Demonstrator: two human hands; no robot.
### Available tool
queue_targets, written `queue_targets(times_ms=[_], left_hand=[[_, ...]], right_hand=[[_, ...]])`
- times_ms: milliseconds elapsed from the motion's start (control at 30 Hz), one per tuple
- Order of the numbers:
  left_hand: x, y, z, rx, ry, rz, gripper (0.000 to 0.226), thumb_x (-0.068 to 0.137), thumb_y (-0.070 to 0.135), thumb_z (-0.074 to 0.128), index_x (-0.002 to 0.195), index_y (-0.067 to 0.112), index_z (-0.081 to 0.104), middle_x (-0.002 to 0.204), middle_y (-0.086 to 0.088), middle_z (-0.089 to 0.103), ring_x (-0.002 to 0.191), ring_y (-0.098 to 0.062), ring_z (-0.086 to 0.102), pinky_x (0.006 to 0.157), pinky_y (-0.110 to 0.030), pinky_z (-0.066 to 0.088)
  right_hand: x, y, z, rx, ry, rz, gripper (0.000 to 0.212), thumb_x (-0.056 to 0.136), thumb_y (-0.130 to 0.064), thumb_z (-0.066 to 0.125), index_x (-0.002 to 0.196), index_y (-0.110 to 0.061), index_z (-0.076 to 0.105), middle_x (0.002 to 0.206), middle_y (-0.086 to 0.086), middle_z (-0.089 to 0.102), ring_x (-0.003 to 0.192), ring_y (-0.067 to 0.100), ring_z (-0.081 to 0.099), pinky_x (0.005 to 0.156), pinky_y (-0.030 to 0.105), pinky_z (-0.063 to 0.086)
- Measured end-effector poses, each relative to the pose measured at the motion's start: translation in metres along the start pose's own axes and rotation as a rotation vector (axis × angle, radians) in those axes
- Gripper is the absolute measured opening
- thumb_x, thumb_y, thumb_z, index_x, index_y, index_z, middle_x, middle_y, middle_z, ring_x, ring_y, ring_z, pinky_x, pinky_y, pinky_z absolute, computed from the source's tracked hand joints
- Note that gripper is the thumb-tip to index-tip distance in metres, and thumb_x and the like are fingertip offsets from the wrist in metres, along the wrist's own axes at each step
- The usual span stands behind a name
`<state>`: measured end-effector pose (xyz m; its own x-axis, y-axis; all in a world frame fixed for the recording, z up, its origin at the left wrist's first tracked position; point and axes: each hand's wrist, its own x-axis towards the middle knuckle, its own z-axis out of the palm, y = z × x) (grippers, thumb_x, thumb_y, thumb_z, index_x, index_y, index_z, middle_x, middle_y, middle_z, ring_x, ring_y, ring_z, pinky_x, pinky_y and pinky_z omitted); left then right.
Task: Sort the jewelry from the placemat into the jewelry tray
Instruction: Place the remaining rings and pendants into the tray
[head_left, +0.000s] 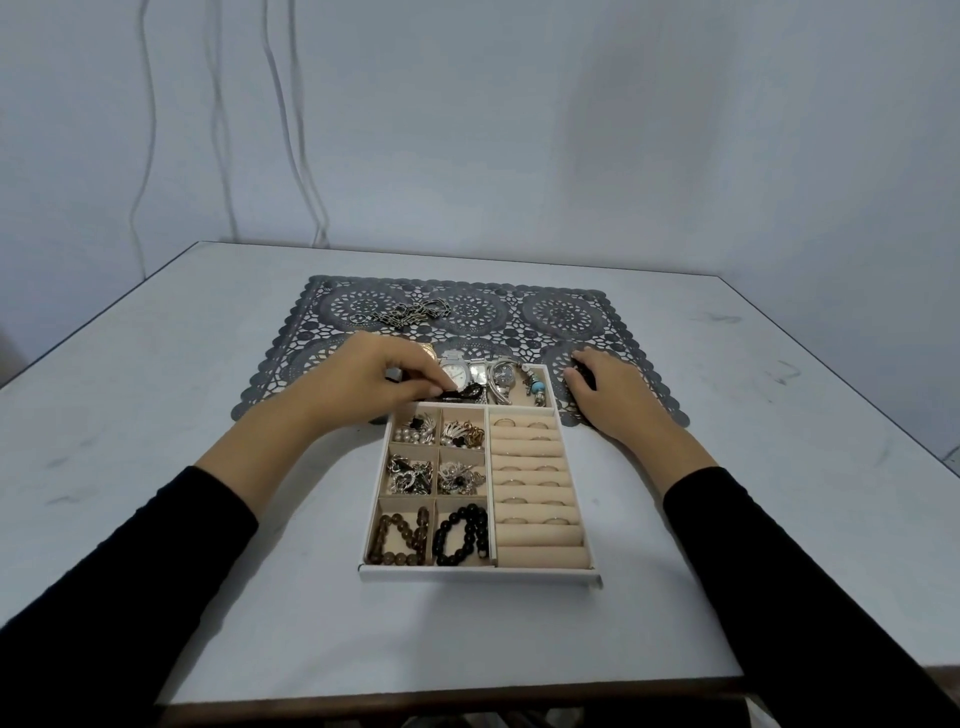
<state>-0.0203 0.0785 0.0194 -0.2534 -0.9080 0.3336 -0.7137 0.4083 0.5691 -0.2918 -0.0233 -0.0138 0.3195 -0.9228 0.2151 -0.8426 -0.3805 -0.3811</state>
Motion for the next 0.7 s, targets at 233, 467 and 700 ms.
queue_targets(times_ms=[233, 467, 700], left_hand=[[0.002, 0.005, 0.013, -0.044, -0.004, -0.003, 0.018, 0.086, 0.013, 0.071, 0.097, 0.027, 0.076, 0.088, 0.012, 0.073, 0.072, -0.007, 0.071, 0.072, -0.030, 0.059], [0.002, -0.002, 0.005, -0.080, 0.052, -0.054, 0.018, 0.081, 0.019, 0.076, 0.096, 0.030, 0.077, 0.091, 0.016, 0.074, 0.090, -0.005, 0.068, 0.087, -0.038, 0.056], [0.000, 0.002, 0.002, -0.063, 0.010, -0.091, 0.018, 0.083, 0.017, 0.075, 0.096, 0.029, 0.078, 0.090, 0.017, 0.074, 0.091, 0.000, 0.066, 0.089, -0.034, 0.054]], right_hand=[[0.000, 0.000, 0.000, 0.008, 0.005, 0.002, 0.043, 0.100, -0.031, 0.042, 0.136, -0.008, 0.048, 0.136, 0.009, 0.053, 0.124, 0.024, 0.048, 0.101, 0.030, 0.035], [-0.001, -0.001, 0.000, 0.016, 0.002, -0.002, 0.043, 0.101, -0.030, 0.041, 0.136, -0.007, 0.048, 0.136, 0.009, 0.053, 0.125, 0.024, 0.047, 0.100, 0.029, 0.033], [-0.002, -0.001, -0.001, 0.027, 0.006, -0.002, 0.041, 0.101, -0.029, 0.042, 0.136, -0.007, 0.048, 0.134, 0.009, 0.054, 0.123, 0.023, 0.048, 0.097, 0.027, 0.033]])
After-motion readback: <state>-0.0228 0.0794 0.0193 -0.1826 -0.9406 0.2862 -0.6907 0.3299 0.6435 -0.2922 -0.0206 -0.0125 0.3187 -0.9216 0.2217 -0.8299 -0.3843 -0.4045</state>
